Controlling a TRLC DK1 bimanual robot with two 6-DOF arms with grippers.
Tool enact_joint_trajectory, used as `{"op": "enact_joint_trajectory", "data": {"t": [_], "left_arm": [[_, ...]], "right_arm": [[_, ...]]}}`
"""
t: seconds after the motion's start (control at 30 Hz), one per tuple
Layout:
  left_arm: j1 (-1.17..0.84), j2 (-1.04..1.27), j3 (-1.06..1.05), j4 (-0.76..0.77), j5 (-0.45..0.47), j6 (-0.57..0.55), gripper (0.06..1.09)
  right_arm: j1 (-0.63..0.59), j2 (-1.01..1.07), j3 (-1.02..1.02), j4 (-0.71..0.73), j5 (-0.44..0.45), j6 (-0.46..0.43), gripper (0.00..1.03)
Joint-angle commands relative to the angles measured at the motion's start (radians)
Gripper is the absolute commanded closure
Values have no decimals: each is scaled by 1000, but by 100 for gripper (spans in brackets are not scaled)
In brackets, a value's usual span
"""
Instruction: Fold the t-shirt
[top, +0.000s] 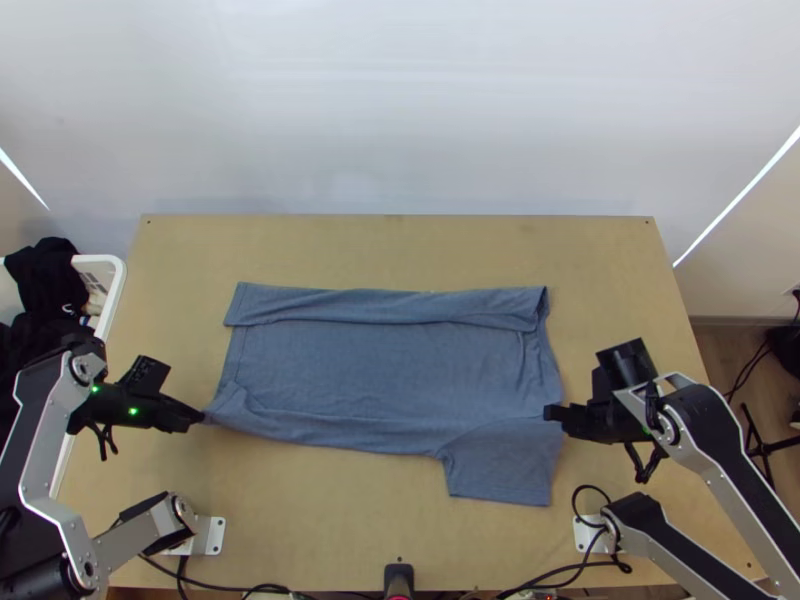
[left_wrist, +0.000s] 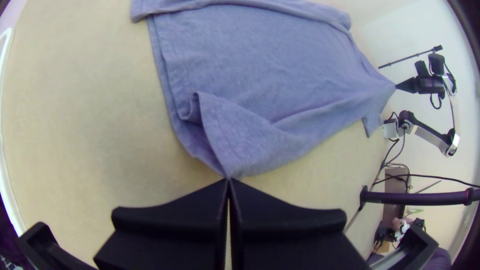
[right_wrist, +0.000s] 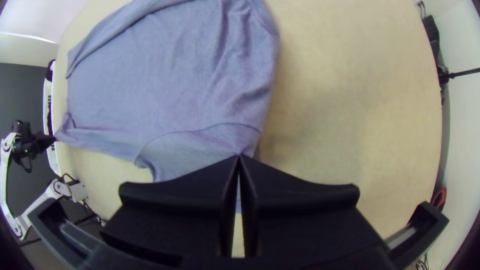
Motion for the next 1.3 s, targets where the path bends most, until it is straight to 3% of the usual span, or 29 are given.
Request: {"op": "enact_joint_trajectory", "data": {"t": [0.0, 0.33, 0.8, 1.27], "left_arm": [[21, 43, 19, 53, 0, 8, 105], [1, 97, 75, 113, 2, -69, 105], [-117, 247, 246, 249, 2, -282, 105], [-194, 416, 451, 323, 0, -398, 105]], "right_arm": [[-50, 1, 18, 2, 9, -32, 100], [-78, 75, 73, 64, 24, -38, 100], [-136, 300, 211, 189, 39, -92, 100], [-191, 540, 370, 281, 44, -126, 100]]}}
